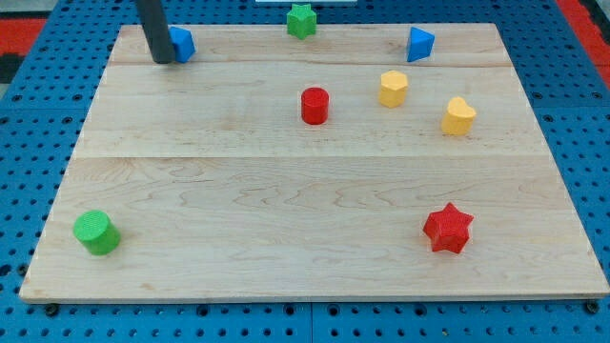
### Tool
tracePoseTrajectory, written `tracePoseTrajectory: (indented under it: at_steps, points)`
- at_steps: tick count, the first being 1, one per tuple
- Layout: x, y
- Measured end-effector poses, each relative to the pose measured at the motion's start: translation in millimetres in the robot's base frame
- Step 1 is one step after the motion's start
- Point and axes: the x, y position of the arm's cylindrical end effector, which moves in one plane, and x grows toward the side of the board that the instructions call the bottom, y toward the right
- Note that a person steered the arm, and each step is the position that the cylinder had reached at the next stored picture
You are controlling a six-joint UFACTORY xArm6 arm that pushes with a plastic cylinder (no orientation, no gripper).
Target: Move the yellow hexagon to the left center
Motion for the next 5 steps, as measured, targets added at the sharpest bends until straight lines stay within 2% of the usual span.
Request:
tracePoseTrajectory:
  at_steps: [1,3,4,5]
  points:
    - [13.5,8.4]
    - [24.9,78.5]
    - [24.9,168.4]
    - [21.2,283.7]
